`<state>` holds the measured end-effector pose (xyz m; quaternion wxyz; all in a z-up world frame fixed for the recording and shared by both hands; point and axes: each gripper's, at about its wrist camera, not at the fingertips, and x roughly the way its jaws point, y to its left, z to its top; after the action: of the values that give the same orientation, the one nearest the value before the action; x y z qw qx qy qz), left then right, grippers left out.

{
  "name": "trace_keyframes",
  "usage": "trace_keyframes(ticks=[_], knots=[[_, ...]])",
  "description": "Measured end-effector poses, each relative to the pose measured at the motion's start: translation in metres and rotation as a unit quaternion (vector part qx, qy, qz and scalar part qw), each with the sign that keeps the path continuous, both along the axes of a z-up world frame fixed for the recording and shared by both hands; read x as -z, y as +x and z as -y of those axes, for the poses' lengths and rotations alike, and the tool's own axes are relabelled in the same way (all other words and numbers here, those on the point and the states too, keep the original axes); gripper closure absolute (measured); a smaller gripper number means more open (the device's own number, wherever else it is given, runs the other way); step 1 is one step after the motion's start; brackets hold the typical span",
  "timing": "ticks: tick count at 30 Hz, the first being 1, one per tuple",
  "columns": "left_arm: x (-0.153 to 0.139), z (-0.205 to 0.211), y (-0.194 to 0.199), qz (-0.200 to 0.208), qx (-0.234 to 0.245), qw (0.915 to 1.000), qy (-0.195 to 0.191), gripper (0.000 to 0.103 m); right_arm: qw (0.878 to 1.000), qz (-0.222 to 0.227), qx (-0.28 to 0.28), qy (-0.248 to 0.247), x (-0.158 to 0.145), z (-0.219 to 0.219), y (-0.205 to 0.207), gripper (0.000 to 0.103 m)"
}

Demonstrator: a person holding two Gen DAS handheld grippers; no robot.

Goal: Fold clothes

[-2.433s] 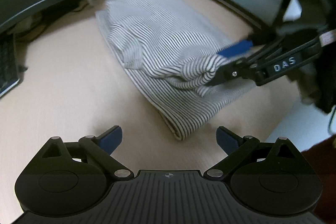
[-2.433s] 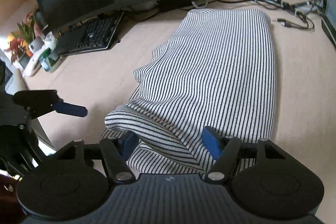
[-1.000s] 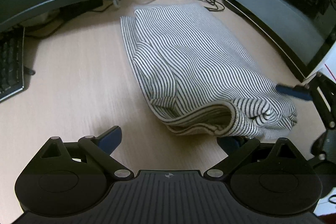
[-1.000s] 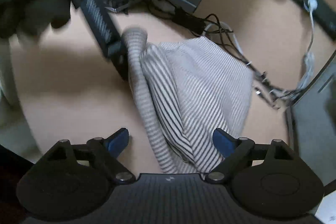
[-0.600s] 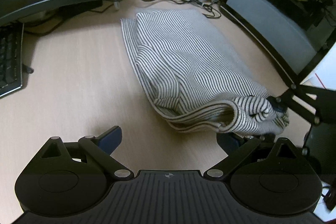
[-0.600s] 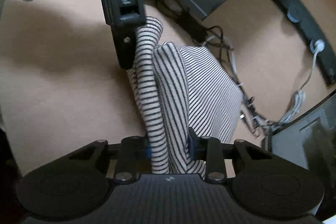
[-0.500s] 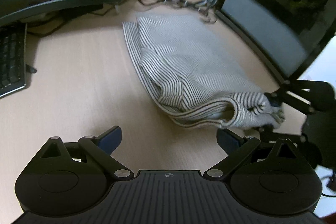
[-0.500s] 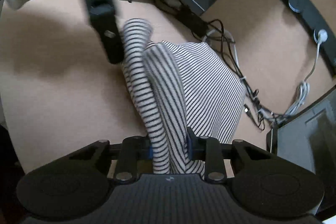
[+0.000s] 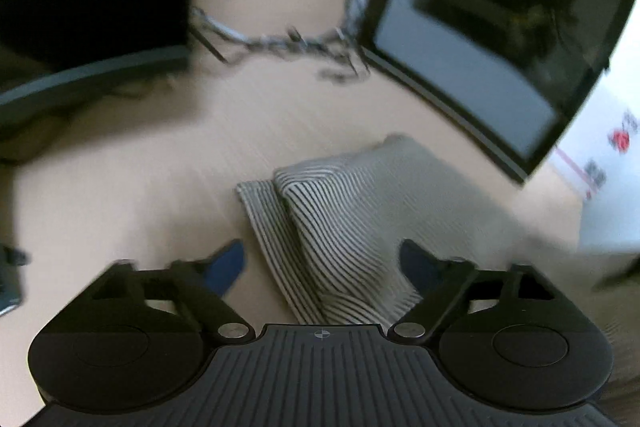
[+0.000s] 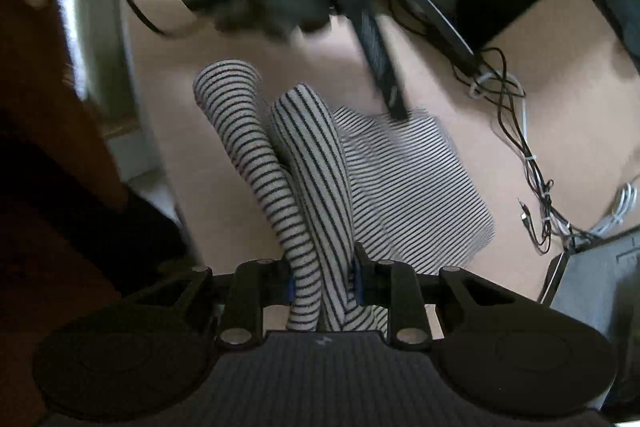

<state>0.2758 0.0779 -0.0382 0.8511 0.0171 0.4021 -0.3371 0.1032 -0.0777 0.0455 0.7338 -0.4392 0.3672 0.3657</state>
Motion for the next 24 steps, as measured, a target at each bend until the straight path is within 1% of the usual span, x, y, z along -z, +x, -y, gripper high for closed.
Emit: trace_keyframes(ticks=[2,4,6,8,10,12,13,14,15,17,18,19,20,21,22,23,24], knots=[[0.012,0.006,0.003,-0.009,0.024,0.9996,0.013,0.026,1.000,-0.006,-0.015,-0.003,-0.028,0.000,0.011,0.079],[0.018,0.006,0.004,-0.017,0.037,0.9990,0.016,0.028,0.999,-0.005,-0.032,0.002,-0.052,0.001,0.037,0.079],[0.021,-0.002,0.005,-0.030,0.039,0.9988,0.007,0.029,0.999,-0.014,-0.044,0.012,-0.056,0.002,0.072,0.078],[0.020,-0.006,0.002,-0.034,0.036,0.9987,-0.001,0.030,0.998,-0.039,-0.049,0.032,-0.041,0.005,0.113,0.075],[0.019,-0.012,0.000,-0.041,0.028,0.9988,-0.005,0.033,0.997,-0.065,-0.033,0.035,-0.004,0.007,0.152,0.074],[0.014,-0.021,-0.002,-0.050,0.000,0.9987,-0.007,0.031,0.996,-0.077,-0.030,0.021,0.033,0.006,0.177,0.074],[0.009,-0.029,-0.004,-0.051,-0.015,0.9985,-0.012,0.030,0.996,-0.079,-0.033,0.017,0.046,0.005,0.184,0.072],[0.003,-0.037,-0.006,-0.051,-0.030,0.9981,-0.017,0.027,0.996,-0.079,-0.038,0.021,0.053,0.005,0.186,0.069],[-0.004,-0.042,-0.006,-0.047,-0.044,0.9977,-0.023,0.023,0.995,-0.082,-0.041,0.027,0.056,0.006,0.189,0.069],[-0.020,-0.053,-0.006,-0.036,-0.065,0.9966,-0.036,0.020,0.994,-0.089,-0.034,0.044,0.051,0.010,0.193,0.068],[-0.027,-0.058,-0.006,-0.030,-0.073,0.9960,-0.042,0.018,0.995,-0.084,-0.030,0.046,0.050,0.012,0.192,0.066],[-0.035,-0.058,-0.005,-0.022,-0.075,0.9959,-0.044,0.017,0.996,-0.074,-0.027,0.047,0.047,0.013,0.190,0.060],[-0.045,-0.056,-0.004,-0.010,-0.073,0.9964,-0.043,0.016,0.997,-0.062,-0.023,0.049,0.043,0.014,0.188,0.054],[-0.053,-0.050,-0.002,0.003,-0.064,0.9972,-0.038,0.015,0.997,-0.050,-0.019,0.055,0.038,0.016,0.185,0.051],[-0.062,-0.045,-0.001,0.016,-0.049,0.9981,-0.032,0.014,0.997,-0.040,-0.012,0.066,0.030,0.019,0.180,0.047],[-0.070,-0.032,0.001,0.032,-0.028,0.9988,-0.023,0.013,0.997,-0.030,-0.006,0.077,0.023,0.022,0.176,0.040],[-0.076,-0.019,0.002,0.049,-0.012,0.9986,-0.019,0.011,0.996,-0.020,0.002,0.089,0.016,0.025,0.171,0.036]])
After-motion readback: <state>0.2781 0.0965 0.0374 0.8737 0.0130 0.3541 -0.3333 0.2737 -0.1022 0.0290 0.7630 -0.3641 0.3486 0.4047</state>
